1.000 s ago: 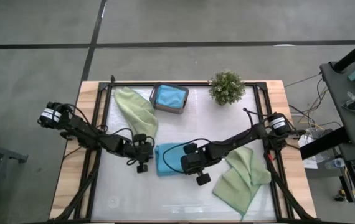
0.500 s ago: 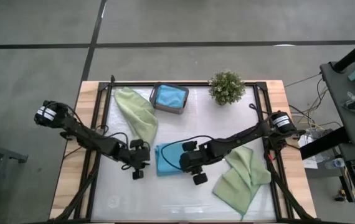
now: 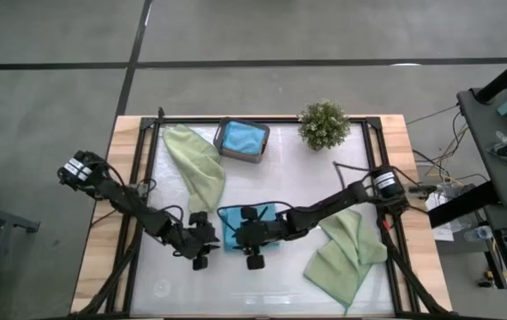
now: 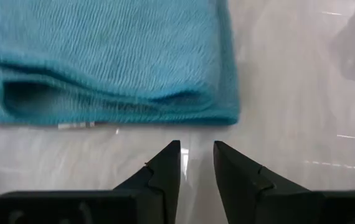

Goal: Fold microfiber towels
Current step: Fold the blue microfiber towel

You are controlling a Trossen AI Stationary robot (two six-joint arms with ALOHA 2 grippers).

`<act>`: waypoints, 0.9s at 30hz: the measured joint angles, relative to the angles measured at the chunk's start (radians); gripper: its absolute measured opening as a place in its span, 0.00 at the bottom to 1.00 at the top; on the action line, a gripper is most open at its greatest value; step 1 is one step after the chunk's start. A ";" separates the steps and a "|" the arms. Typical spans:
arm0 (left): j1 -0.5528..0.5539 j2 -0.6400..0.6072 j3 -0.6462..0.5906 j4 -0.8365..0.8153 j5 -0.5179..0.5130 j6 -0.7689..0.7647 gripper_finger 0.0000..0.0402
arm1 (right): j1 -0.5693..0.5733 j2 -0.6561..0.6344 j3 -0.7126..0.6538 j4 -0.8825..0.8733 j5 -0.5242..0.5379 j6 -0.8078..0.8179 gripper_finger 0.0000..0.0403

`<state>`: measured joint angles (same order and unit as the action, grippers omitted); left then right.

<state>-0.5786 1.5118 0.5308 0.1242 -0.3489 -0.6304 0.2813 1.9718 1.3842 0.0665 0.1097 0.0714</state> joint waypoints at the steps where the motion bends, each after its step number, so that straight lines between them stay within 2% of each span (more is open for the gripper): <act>1: -0.001 0.009 0.000 0.001 -0.001 -0.013 0.20 | 0.000 0.013 0.000 0.024 0.004 0.013 0.36; 4: -0.001 0.039 0.001 0.016 -0.014 -0.020 0.20 | 0.000 0.051 0.000 0.088 0.010 0.037 0.34; 8: -0.002 0.055 0.005 0.033 -0.040 -0.019 0.20 | 0.000 0.081 -0.001 0.103 0.083 0.061 0.32; 21: 0.003 0.058 0.002 0.021 -0.133 -0.011 0.20 | 0.002 0.156 -0.001 0.197 0.086 0.068 0.30; 27: 0.003 0.058 0.001 0.023 -0.154 -0.011 0.20 | 0.002 0.168 -0.001 0.201 0.093 0.070 0.25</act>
<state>-0.5755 1.5700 0.5320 0.1467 -0.5034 -0.6411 0.2836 2.1395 1.3834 0.2672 0.2031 0.1409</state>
